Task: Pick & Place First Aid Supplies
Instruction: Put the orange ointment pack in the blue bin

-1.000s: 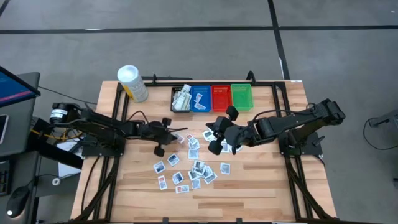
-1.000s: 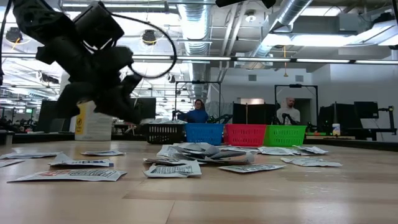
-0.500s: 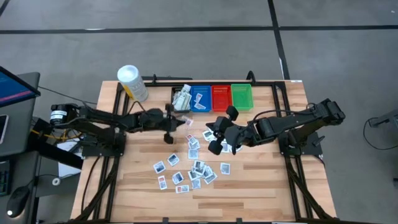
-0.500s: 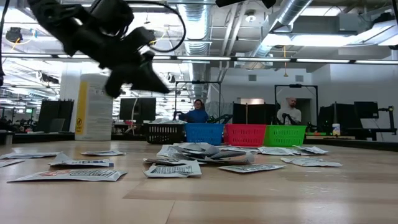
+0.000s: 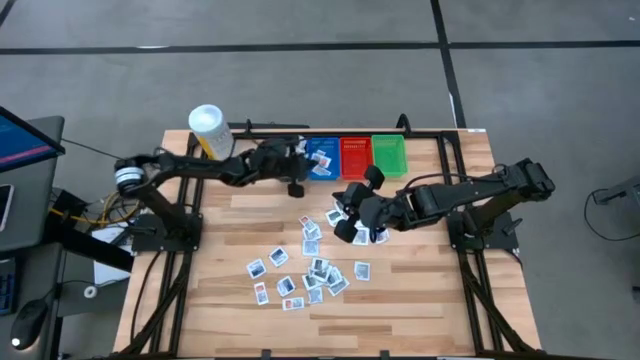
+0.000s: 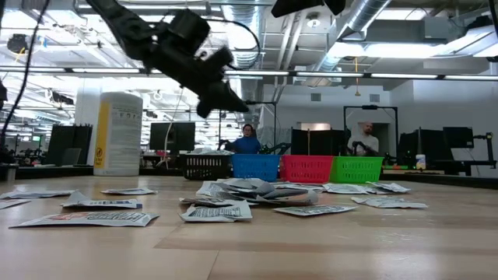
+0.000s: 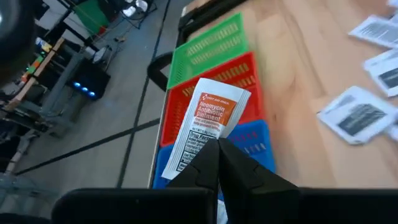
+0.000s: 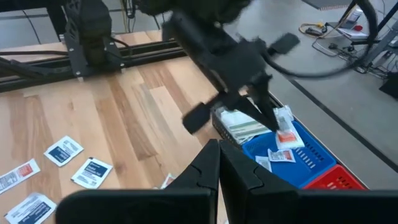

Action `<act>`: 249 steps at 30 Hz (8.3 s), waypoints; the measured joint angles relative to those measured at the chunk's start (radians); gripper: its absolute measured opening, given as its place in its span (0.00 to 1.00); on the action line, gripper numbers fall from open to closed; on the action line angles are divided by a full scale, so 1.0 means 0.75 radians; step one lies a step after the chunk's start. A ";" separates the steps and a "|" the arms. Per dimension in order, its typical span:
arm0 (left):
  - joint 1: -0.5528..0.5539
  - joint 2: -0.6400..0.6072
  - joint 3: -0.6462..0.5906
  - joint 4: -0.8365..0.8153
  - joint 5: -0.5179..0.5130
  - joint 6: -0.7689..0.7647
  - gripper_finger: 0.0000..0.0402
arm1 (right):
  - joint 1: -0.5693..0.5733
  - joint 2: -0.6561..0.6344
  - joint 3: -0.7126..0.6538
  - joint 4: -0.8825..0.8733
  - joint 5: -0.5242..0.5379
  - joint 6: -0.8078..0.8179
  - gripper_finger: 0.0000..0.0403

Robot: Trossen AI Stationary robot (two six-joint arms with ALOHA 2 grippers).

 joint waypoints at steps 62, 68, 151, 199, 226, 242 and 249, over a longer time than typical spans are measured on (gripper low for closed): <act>-0.171 -0.115 -0.385 -0.162 0.502 -0.125 0.17 | -0.005 0.000 0.000 -0.021 -0.001 0.074 0.00; -0.189 -0.027 -0.394 -0.074 0.492 -0.136 0.19 | -0.005 0.000 0.000 -0.020 -0.001 0.074 0.00; -0.158 -0.196 -0.344 0.052 0.100 -0.489 0.01 | -0.009 0.000 0.000 -0.031 -0.068 0.074 0.00; 0.161 0.179 0.008 0.046 0.012 -0.421 0.22 | -0.025 0.000 0.000 -0.063 -0.066 0.108 0.00; -0.104 -0.786 -0.508 -0.419 0.254 -1.022 0.23 | -0.023 0.000 -0.068 0.015 -0.131 0.225 0.00; -0.355 -1.032 -0.749 -0.402 0.380 -1.256 0.23 | -0.016 0.329 -0.072 0.427 -0.422 0.201 0.00; -0.356 -1.043 -0.815 -0.404 0.573 -1.252 0.23 | 0.002 0.474 -0.071 0.676 -0.523 0.214 0.00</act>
